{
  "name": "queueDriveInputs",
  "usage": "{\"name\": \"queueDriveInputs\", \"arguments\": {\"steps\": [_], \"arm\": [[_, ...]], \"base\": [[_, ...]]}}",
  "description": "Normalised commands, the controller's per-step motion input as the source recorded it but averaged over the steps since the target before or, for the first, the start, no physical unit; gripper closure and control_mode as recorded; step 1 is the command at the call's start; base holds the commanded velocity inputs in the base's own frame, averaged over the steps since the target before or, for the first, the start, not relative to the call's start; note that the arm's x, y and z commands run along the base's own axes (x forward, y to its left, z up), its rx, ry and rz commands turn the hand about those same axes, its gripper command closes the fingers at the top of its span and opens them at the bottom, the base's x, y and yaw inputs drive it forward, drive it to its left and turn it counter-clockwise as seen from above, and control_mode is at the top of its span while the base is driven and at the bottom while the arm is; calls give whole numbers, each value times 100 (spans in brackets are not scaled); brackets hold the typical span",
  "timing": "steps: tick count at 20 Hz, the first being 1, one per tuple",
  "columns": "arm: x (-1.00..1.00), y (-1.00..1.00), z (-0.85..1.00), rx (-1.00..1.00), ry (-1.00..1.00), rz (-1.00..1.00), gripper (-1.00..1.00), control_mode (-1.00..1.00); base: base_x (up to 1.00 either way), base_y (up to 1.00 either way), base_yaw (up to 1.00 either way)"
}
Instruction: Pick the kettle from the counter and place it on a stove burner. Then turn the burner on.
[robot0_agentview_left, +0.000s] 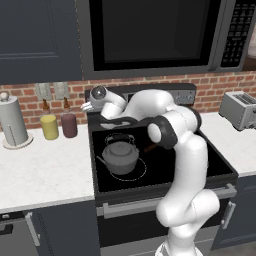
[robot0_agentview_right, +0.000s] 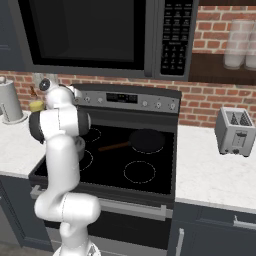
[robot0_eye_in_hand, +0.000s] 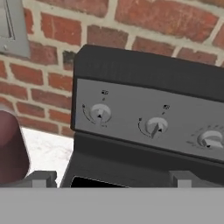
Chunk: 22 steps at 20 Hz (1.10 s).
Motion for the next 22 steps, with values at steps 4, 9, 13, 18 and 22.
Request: {"name": "queueDriveInputs", "arguments": {"steps": [4, 9, 13, 18, 22], "arm": [[24, 0, -14, 0, 0, -3, -100, -100], [31, 4, 0, 0, 0, -2, -100, -100], [34, 3, 0, 0, 0, -4, -100, -100], [21, 1, -10, 0, 0, -2, -100, -100], [16, 3, -15, 0, 0, 0, -100, -100]], "base": [[0, 0, 0], [0, 0, 0], [0, 0, 0], [0, 0, 0], [0, 0, 0]]}}
